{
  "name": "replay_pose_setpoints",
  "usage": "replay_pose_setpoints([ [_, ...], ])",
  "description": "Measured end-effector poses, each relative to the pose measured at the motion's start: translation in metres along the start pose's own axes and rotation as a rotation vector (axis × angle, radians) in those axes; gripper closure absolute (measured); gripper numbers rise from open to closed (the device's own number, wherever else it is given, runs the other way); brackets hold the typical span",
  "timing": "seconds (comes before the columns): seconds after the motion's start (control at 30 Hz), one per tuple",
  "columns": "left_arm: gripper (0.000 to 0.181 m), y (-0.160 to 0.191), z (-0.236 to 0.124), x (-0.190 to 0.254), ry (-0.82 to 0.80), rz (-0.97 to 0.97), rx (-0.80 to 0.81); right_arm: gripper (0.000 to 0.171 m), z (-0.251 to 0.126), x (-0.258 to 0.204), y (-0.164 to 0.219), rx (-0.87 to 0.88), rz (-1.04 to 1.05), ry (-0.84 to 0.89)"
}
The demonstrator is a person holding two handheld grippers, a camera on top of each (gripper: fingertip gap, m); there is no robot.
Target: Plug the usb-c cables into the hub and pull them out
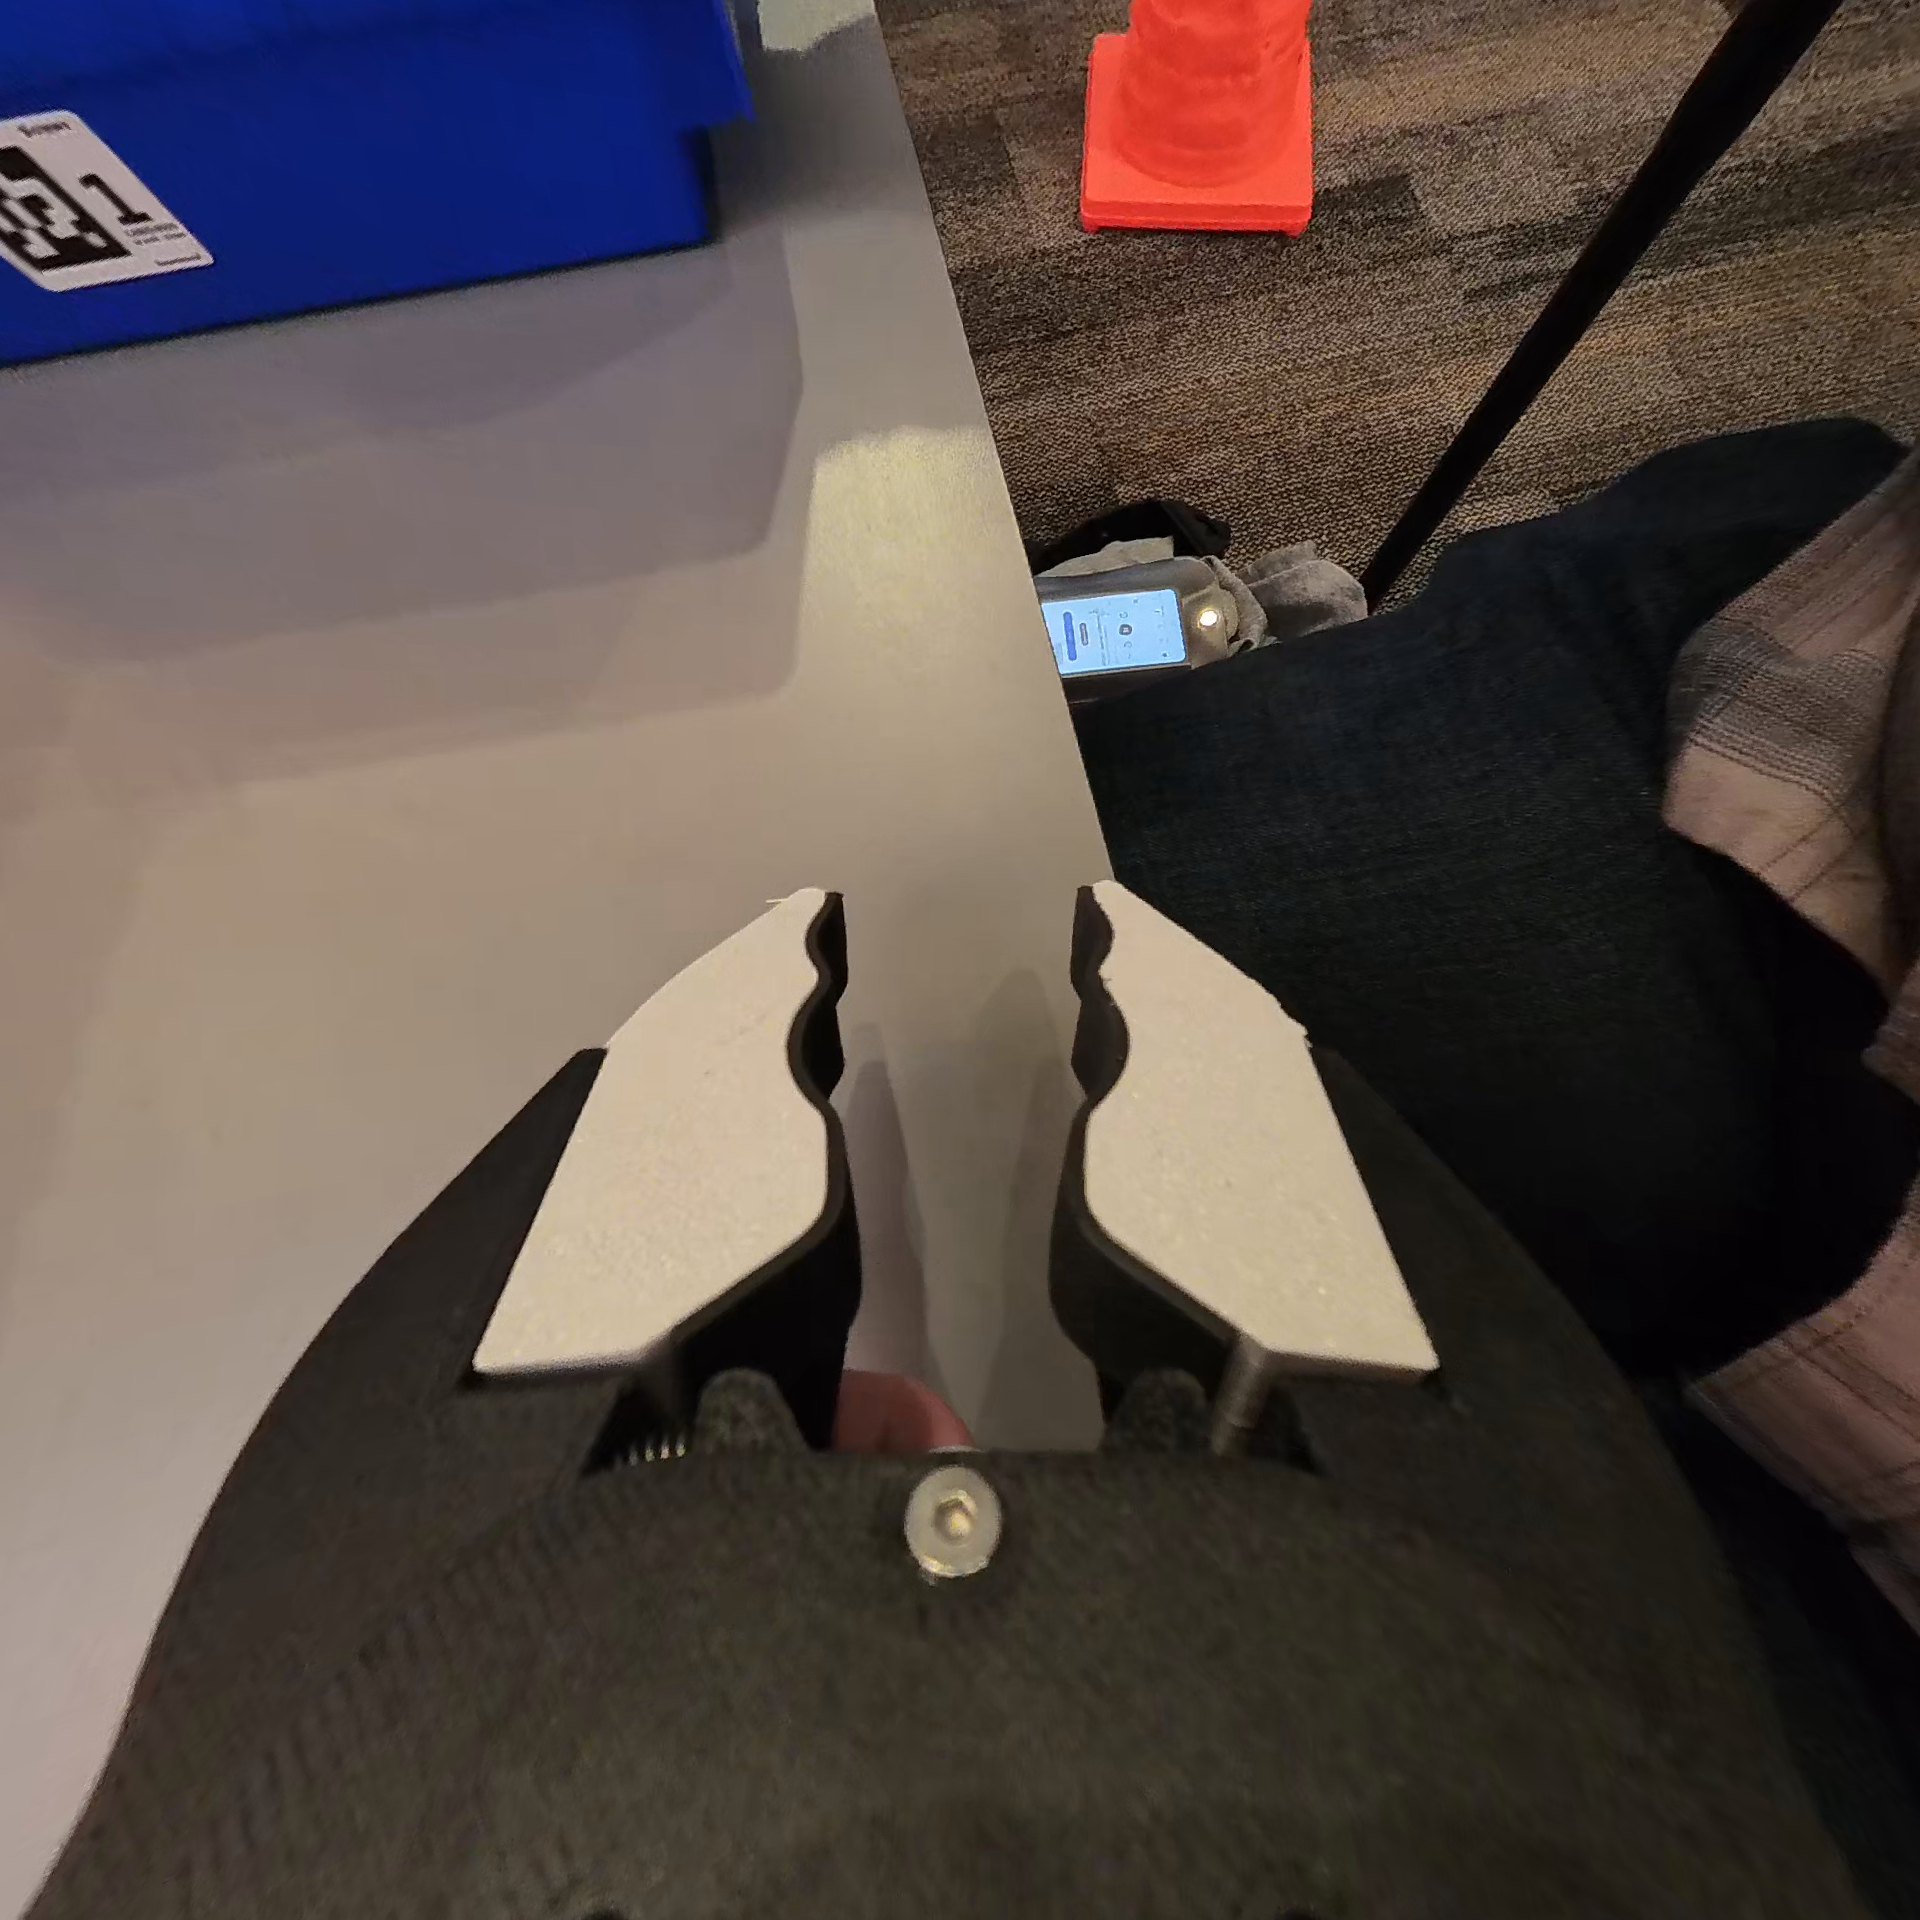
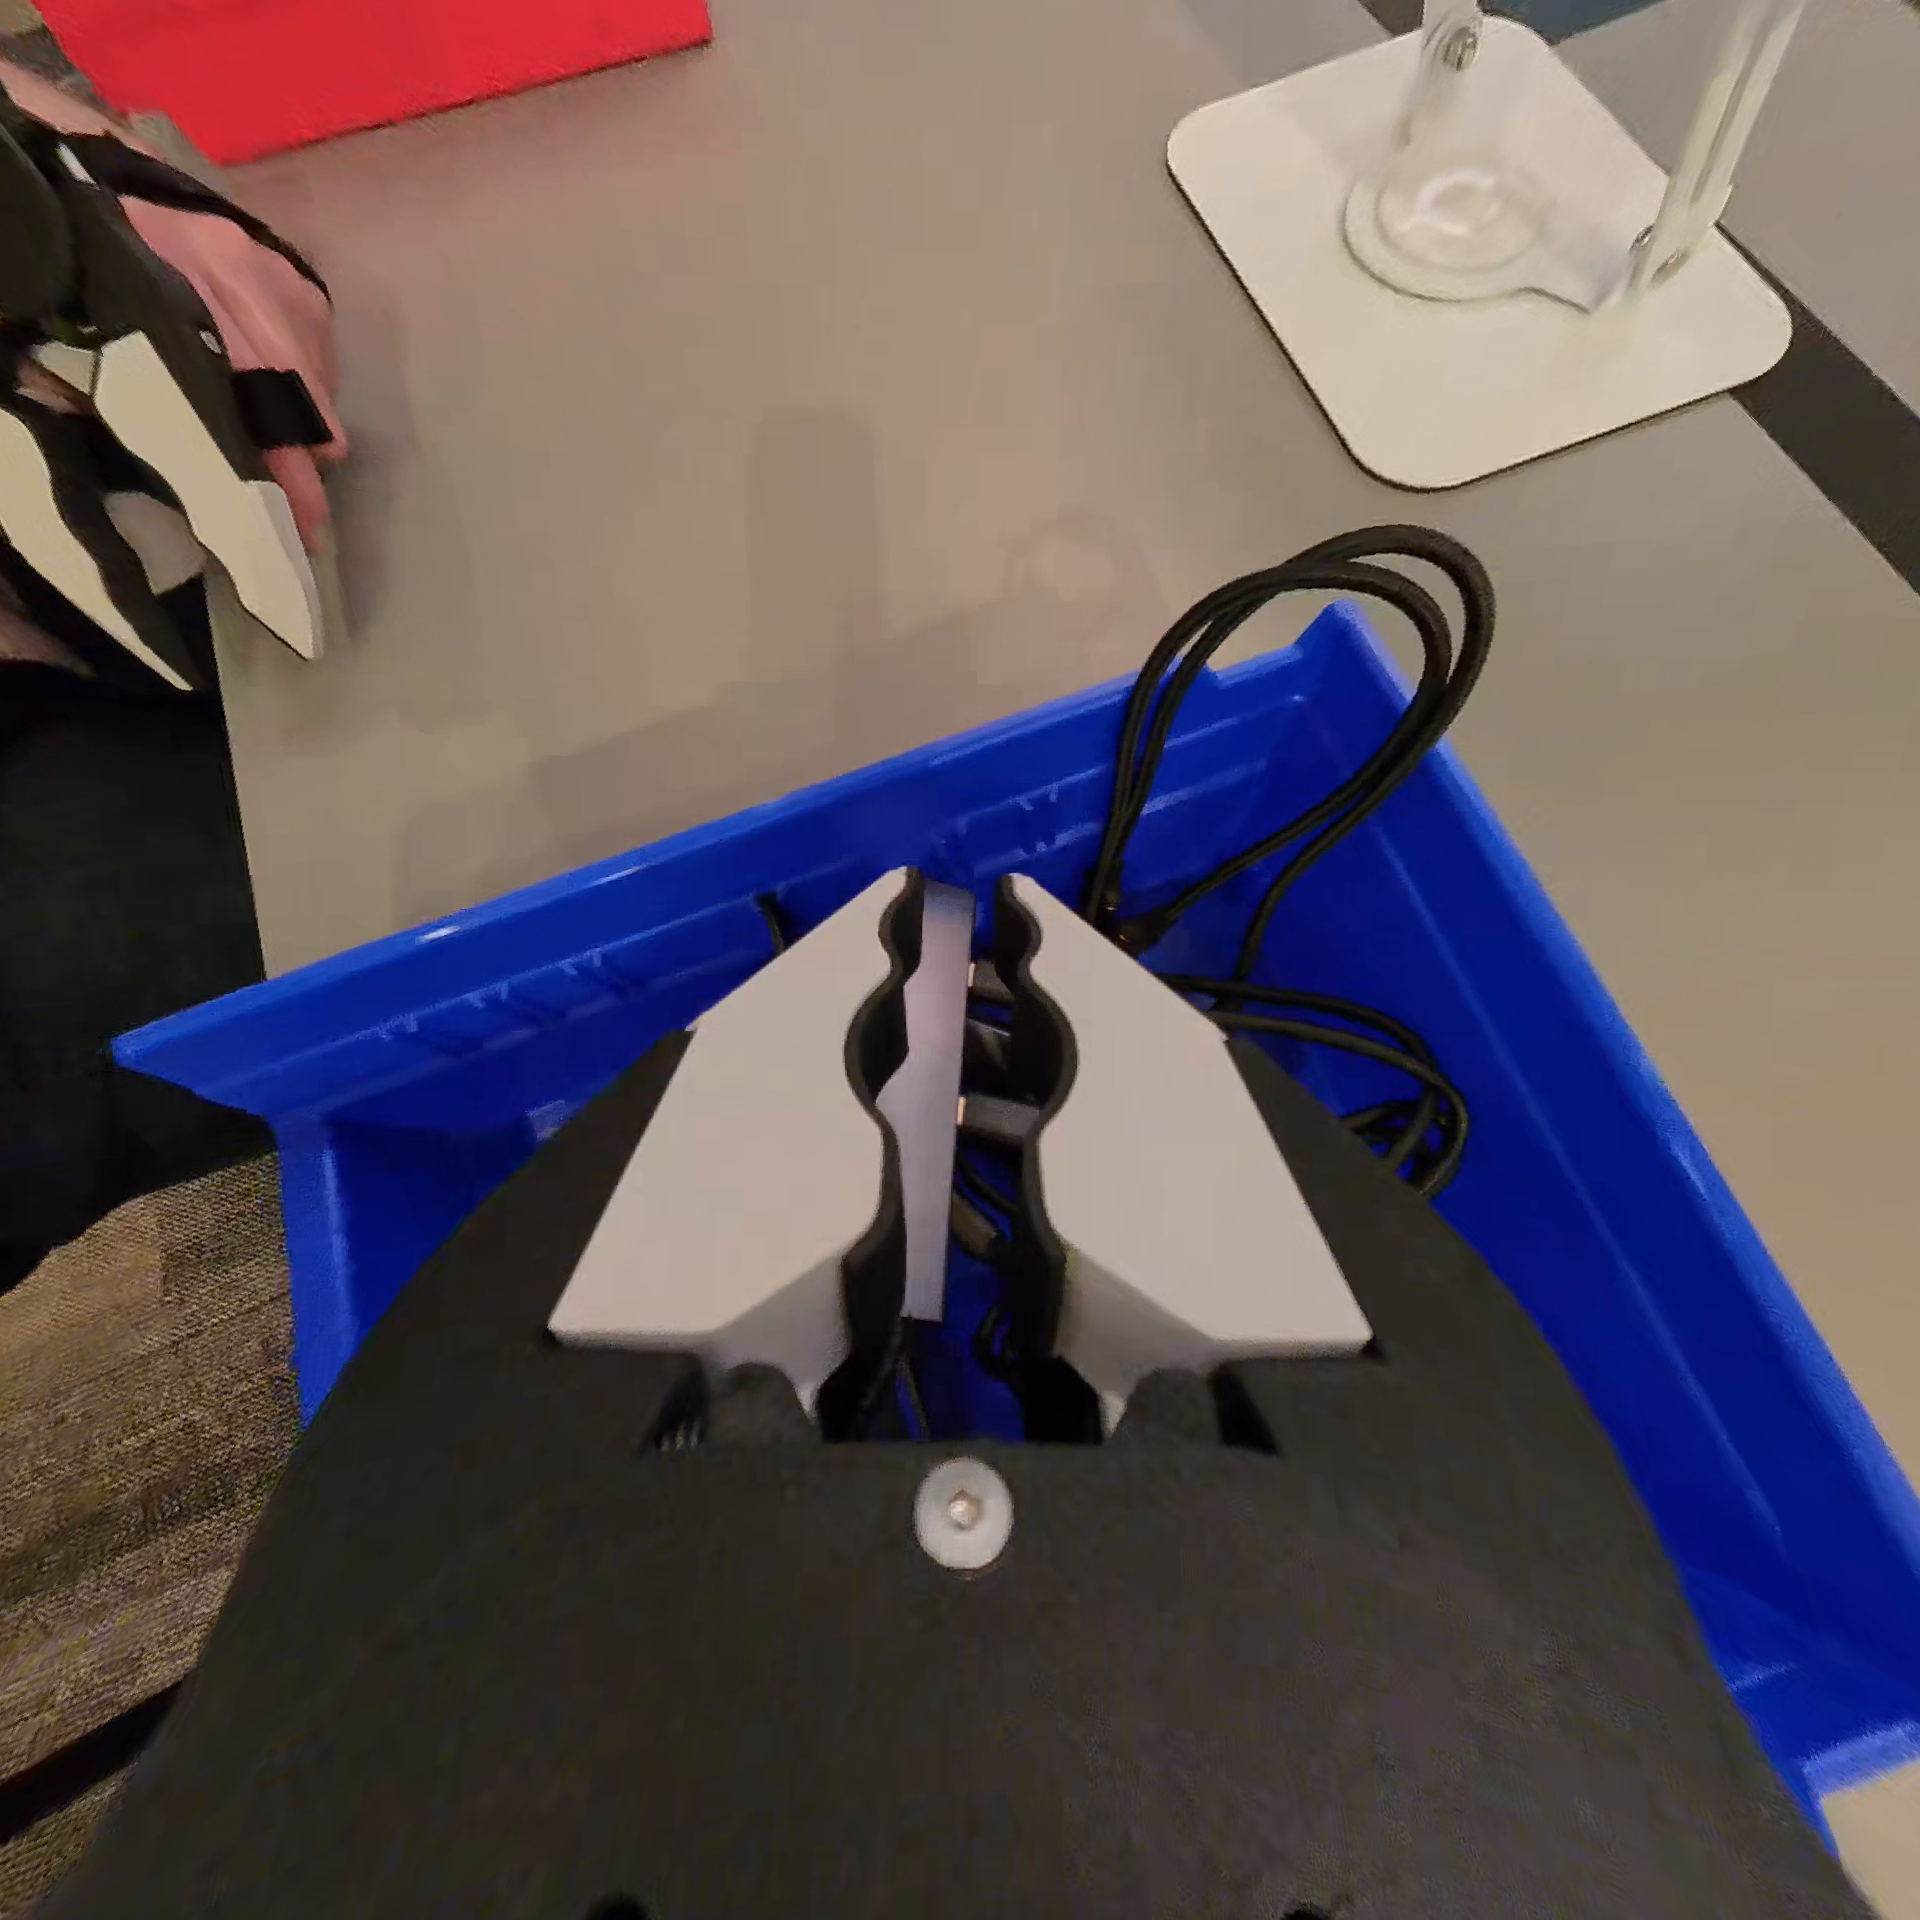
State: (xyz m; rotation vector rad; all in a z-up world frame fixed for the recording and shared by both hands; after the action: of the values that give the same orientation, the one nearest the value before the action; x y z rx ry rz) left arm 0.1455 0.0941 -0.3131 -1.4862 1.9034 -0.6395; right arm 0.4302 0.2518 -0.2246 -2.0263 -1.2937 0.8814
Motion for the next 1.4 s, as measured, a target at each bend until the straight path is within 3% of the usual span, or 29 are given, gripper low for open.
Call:
replay_pose_setpoints([
  [0.13, 0.140, 0.000, 0.001, 0.001, 0.003, 0.005, -0.002, 0.160, -0.004, -0.011, -0.009, 0.011, -0.049, 0.055],
  [0.27, 0.140, -0.003, -0.005, -0.002, -0.013, -0.004, 0.020, 0.157, -0.028, -0.032, -0.044, 0.115, -0.149, 0.166],
  [0.43, 0.134, -0.020, -0.022, -0.018, -0.125, -0.023, 0.096, 0.140, -0.081, -0.061, -0.068, 0.139, -0.211, 0.472],
  [0.57, 0.132, -0.031, -0.051, -0.050, -0.363, -0.034, 0.126, 0.123, -0.120, -0.077, -0.040, 0.013, -0.108, 0.785],
  [0.87, 0.114, -0.036, -0.171, -0.097, -0.883, -0.033, 0.018, 0.102, -0.138, -0.098, 0.068, 0.087, 0.196, 0.988],
  [1.07, 0.109, 0.009, -0.265, -0.115, -1.138, -0.151, -0.159, 0.097, -0.123, -0.099, 0.118, 0.066, 0.287, 0.970],
  [1.17, 0.105, 0.046, -0.308, -0.116, -1.242, -0.202, -0.320, 0.100, -0.112, -0.096, 0.130, 0.092, 0.338, 0.908],
  [1.4, 0.092, 0.149, -0.375, -0.112, -1.348, -0.406, -0.520, 0.099, -0.088, -0.086, 0.141, 0.086, 0.374, 0.829],
])
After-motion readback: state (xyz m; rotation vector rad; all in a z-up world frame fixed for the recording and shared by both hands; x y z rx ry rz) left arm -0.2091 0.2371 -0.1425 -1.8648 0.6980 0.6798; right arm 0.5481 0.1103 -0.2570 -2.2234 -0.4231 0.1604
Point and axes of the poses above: each gripper's, where its closed fingertips meet, z out along the fingers, y out of its underside, x = y × z across the jaws, the point moved 4 cm from there along -z, back along the fingers, and after that the axes turned 12 degrees about -y, right-handed, at the moved point
